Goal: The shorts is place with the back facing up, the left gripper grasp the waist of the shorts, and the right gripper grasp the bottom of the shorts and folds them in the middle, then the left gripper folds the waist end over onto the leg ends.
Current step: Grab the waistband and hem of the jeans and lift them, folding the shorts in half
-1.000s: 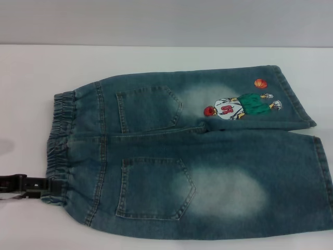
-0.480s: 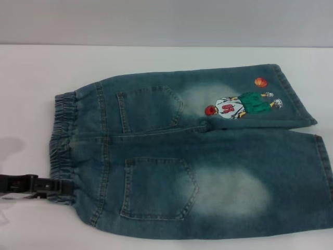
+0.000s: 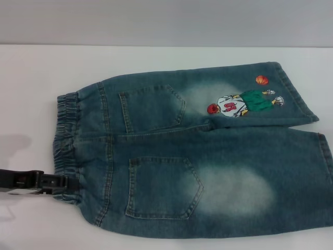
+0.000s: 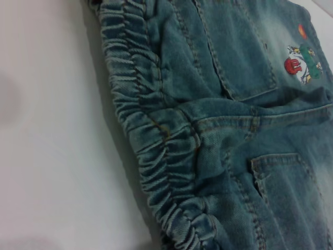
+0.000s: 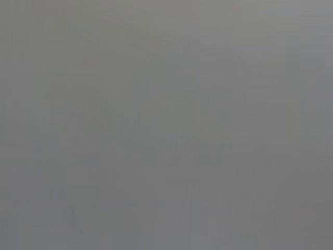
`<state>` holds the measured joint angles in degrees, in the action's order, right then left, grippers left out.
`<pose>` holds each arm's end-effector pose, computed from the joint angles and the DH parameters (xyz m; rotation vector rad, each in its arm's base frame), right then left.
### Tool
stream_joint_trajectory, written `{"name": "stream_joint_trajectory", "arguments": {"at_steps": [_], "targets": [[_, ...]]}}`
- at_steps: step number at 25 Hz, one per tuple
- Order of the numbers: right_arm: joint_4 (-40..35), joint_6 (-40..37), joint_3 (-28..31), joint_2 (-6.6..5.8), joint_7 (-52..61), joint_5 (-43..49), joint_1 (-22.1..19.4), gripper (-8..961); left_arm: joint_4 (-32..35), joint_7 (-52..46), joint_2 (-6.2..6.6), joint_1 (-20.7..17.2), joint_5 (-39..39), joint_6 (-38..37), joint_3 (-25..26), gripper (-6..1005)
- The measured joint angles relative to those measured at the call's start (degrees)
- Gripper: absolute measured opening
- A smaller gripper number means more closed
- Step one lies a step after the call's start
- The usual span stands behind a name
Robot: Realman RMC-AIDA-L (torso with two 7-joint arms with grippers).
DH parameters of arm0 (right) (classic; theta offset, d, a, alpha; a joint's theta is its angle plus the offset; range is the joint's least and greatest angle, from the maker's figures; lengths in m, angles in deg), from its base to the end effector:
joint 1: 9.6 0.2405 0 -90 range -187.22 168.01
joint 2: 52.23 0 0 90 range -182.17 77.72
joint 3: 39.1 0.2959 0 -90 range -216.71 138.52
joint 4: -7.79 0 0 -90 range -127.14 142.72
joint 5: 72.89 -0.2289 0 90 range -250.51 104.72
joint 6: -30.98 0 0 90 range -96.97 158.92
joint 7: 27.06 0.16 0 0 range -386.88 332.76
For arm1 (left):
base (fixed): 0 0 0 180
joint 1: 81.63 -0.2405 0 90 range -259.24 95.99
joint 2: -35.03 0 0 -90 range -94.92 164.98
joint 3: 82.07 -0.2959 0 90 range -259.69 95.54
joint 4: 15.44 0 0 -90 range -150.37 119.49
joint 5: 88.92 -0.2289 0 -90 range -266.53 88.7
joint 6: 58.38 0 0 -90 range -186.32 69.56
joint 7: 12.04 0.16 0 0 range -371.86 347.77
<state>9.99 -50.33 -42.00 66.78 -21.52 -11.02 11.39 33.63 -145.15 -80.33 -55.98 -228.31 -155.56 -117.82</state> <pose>0.4255 0.3159 0.0234 -1.2233 0.4709 0.6190 -0.3718 0.3227 0.0194 -2.3129 -1.8956 -0.1997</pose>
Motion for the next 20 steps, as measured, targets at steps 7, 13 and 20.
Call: {"name": "stream_joint_trajectory", "arguments": {"at_steps": [7,13,20], "targets": [[0.0,0.0,0.1,0.0,0.0,0.0,0.0,679,0.1,0.2,-0.21,0.0,-0.4,0.5,-0.2,766],[0.0,0.0,0.6,0.0,0.0,0.0,0.1,679,-0.3,0.4,0.05,0.0,-0.5,0.8,-0.2,757],[-0.1,0.0,0.7,0.0,0.0,0.0,0.0,680,0.1,1.2,0.29,-0.2,-0.7,0.9,-0.2,511]]}}
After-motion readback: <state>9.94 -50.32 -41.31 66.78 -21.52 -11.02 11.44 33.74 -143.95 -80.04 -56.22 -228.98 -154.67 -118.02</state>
